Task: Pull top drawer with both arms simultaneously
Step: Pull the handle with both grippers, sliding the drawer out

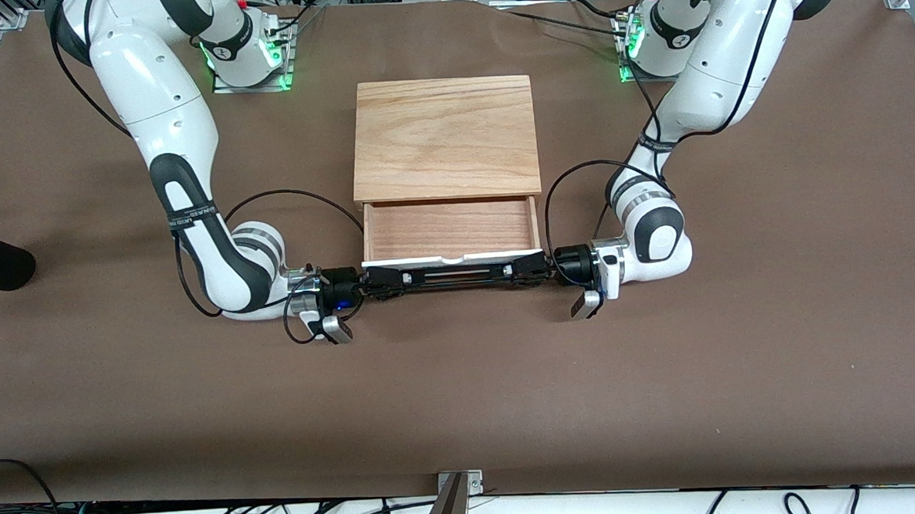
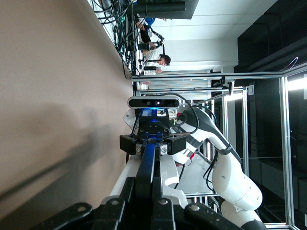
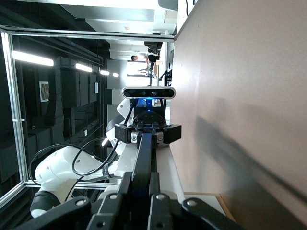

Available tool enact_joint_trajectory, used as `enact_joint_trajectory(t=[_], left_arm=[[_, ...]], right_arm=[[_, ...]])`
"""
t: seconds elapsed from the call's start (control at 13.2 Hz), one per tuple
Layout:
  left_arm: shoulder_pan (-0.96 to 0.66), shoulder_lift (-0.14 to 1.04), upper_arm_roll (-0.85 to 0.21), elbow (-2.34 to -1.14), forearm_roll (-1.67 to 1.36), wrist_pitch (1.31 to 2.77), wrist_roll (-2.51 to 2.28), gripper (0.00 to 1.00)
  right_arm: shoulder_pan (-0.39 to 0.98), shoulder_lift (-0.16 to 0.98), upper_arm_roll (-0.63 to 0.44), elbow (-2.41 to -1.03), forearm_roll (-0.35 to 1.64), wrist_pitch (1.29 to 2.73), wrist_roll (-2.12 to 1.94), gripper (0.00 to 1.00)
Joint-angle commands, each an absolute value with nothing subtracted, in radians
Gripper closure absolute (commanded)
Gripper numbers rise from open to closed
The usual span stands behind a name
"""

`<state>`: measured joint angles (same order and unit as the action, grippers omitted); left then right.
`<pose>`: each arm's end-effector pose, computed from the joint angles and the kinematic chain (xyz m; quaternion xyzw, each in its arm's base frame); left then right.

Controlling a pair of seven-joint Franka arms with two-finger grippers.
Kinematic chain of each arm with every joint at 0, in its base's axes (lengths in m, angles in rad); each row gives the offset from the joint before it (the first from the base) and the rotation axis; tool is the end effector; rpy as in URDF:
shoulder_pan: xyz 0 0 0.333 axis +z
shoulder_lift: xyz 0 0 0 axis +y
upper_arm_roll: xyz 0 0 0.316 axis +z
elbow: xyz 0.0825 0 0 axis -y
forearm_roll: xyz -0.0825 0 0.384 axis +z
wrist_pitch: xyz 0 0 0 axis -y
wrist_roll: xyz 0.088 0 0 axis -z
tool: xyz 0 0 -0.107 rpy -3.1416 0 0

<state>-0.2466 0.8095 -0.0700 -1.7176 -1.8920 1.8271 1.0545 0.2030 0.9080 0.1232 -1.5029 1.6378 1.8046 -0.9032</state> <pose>0.6068 -0.2745 0.1531 0.7010 0.0239 0.0555 0.7106 0.6415 0.2882 0.1645 -0.7175 -0.0454 0.0075 0.6951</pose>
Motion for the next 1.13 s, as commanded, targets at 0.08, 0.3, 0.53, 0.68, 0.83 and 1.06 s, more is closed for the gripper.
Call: enact_joint_trajectory(t=[0.08,0.3,0.53,0.68,0.83,1.06], left_arm=[[-0.224,0.819,-0.035,-1.732,-1.953,1.875,1.068,1.0],[-0.224,0.818,-0.035,-1.736,-1.945,1.871,1.071,1.0],[-0.227,0.831,-0.031,-1.723,-1.947,1.87,1.068,1.0],[-0.229,0.839,-0.031,-1.718,-1.95,1.873,1.062,1.0],[-0.229,0.857,-0.029,-1.701,-1.959,1.873,1.065,1.0],[-0.235,0.885,-0.021,-1.655,-1.967,1.871,1.068,1.0]], right_arm=[[0.133,0.926,0.112,-1.431,1.683,1.75,-0.864,0.97],[0.133,0.956,0.112,-1.404,1.683,1.75,-0.873,0.97],[0.133,0.966,0.11,-1.387,1.683,1.75,-0.868,0.97],[0.133,0.963,0.11,-1.387,1.683,1.75,-0.87,0.97],[0.132,0.953,0.106,-1.387,1.683,1.758,-0.862,0.97],[0.132,0.948,0.106,-1.39,1.678,1.759,-0.865,0.97]])
